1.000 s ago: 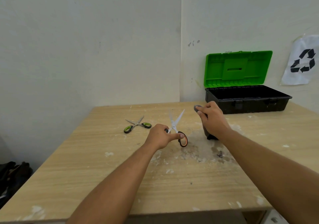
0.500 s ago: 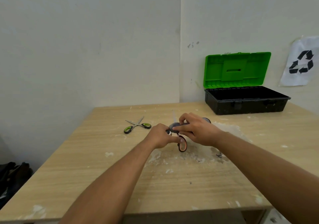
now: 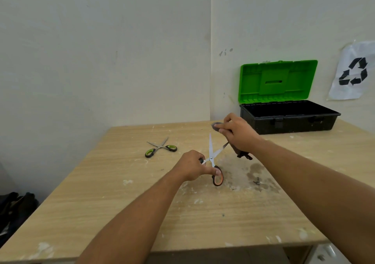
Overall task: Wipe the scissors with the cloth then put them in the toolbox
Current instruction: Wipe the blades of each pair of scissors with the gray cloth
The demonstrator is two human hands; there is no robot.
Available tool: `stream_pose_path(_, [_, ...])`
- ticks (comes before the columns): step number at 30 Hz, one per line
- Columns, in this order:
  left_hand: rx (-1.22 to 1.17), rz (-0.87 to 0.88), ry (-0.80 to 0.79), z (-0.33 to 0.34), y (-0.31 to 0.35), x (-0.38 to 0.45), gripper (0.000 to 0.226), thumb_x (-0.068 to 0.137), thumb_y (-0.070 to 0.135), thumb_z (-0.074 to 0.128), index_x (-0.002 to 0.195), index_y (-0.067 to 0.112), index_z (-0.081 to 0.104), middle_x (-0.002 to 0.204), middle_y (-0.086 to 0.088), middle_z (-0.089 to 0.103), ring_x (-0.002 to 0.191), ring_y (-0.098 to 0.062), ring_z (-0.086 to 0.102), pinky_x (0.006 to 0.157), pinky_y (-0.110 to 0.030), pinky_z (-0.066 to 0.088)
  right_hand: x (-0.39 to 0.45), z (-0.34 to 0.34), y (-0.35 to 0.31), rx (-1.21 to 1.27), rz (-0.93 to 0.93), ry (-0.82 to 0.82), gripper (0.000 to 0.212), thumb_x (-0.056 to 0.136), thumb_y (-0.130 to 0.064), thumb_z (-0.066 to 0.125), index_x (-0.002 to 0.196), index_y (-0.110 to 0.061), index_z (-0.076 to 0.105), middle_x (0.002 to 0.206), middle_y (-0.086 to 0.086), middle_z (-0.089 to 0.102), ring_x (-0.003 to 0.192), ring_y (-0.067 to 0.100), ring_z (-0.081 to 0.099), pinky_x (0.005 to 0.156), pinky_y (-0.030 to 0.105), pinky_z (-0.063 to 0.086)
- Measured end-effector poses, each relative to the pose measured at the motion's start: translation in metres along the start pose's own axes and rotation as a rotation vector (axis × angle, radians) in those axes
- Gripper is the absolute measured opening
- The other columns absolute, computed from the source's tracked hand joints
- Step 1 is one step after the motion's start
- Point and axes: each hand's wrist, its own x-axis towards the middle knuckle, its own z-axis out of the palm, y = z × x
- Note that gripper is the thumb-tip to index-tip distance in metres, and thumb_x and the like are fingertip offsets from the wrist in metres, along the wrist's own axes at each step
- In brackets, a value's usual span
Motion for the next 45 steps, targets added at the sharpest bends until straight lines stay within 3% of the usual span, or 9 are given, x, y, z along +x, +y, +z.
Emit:
stream_pose_path(4, [-0.075,-0.046,0.004,-0.002,-0.007,-0.002,0.073,0.063,0.063,0.084,0.061,0.017,0.027,0.06,0.003,0.017,0.049,-0.014,0.016,0.057,-0.033,0.012,-0.008,0.001,0.012,0.241,0.249,0.195,0.027,0.1,-0.027,0.056,0.124,-0.027,0.07,0.097,-0.008,0.052,0.096,0.013,0.054,0.083,0.021,0.036])
stream_pose_path(8, [-0.207,-0.124,-0.004,-0.003,-0.007,-0.001,0.069,0.061,0.061,0.086,0.066,0.014,0.037,0.06,0.001,0.025,0.051,-0.016,0.022,0.057,-0.034,0.018,-0.027,0.009,0.008,0.285,0.171,0.222,0.027,0.099,-0.024,0.059,0.124,-0.025,0.07,0.096,-0.009,0.052,0.092,0.003,0.052,0.078,0.012,0.037])
stream_pose_path(12, [-0.453,-0.149,-0.052,-0.005,-0.004,-0.001,0.058,0.063,0.056,0.088,0.065,0.018,0.044,0.052,0.008,0.034,0.045,-0.012,0.024,0.047,-0.027,0.021,-0.042,0.022,-0.004,0.335,0.113,0.236,0.025,0.098,-0.018,0.061,0.12,-0.021,0.072,0.097,-0.007,0.055,0.092,0.004,0.054,0.08,0.016,0.042])
stream_pose_path(19, [-0.546,-0.133,-0.02,-0.006,-0.001,-0.005,0.053,0.067,0.052,0.086,0.076,0.013,0.053,0.06,0.002,0.034,0.045,-0.01,0.025,0.044,-0.025,0.021,-0.046,0.025,-0.024,0.724,0.478,0.319,0.012,0.089,-0.026,0.07,0.08,-0.021,0.075,0.082,-0.001,0.073,0.081,0.023,0.069,0.07,0.049,0.06])
stream_pose_path(26, [-0.795,-0.059,-0.185,-0.008,0.003,-0.009,0.027,0.074,0.051,0.081,0.061,0.03,0.07,0.057,0.007,0.023,0.051,-0.012,0.011,0.048,-0.027,0.011,-0.045,0.022,-0.039,0.848,0.289,0.461,0.011,0.094,-0.02,0.067,0.094,-0.025,0.077,0.093,0.0,0.075,0.083,0.012,0.071,0.062,0.024,0.058])
stream_pose_path(30, [-0.819,-0.032,-0.254,-0.009,0.004,-0.01,0.027,0.076,0.053,0.08,0.068,0.028,0.072,0.058,0.006,0.021,0.051,-0.011,0.011,0.047,-0.024,0.012,-0.038,0.019,-0.049,1.451,0.655,0.203,0.03,0.103,-0.027,0.049,0.109,-0.012,0.074,0.118,0.002,0.073,0.105,0.013,0.067,0.082,0.036,0.054])
stream_pose_path(36, [-0.714,-0.025,-0.278,-0.012,0.006,-0.011,0.027,0.078,0.045,0.079,0.069,0.024,0.065,0.057,0.006,0.025,0.052,-0.013,0.012,0.048,-0.026,0.013,-0.04,0.015,-0.046,1.571,0.803,-0.07,0.033,0.102,-0.028,0.047,0.107,-0.012,0.075,0.125,0.008,0.066,0.135,0.03,0.048,0.109,0.05,0.041])
stream_pose_path(40, [-0.62,-0.01,-0.28,-0.016,0.003,-0.011,0.03,0.079,0.037,0.081,0.058,0.028,0.062,0.055,0.005,0.03,0.048,-0.012,0.019,0.046,-0.025,0.017,-0.04,0.01,-0.041,1.612,0.849,-0.098,0.028,0.099,-0.027,0.054,0.1,-0.006,0.072,0.095,0.007,0.069,0.063,0.017,0.055,0.059,0.032,0.048])
stream_pose_path(45, [-0.599,-0.016,-0.279,-0.02,-0.004,-0.012,0.036,0.078,0.036,0.082,0.06,0.023,0.055,0.057,0.002,0.027,0.05,-0.014,0.019,0.048,-0.026,0.016,-0.038,0.002,-0.031,1.743,0.853,-0.026,0.02,0.094,-0.027,0.059,0.094,-0.008,0.064,0.07,0.005,0.058,0.054,0.015,0.041,0.048,0.029,0.043])
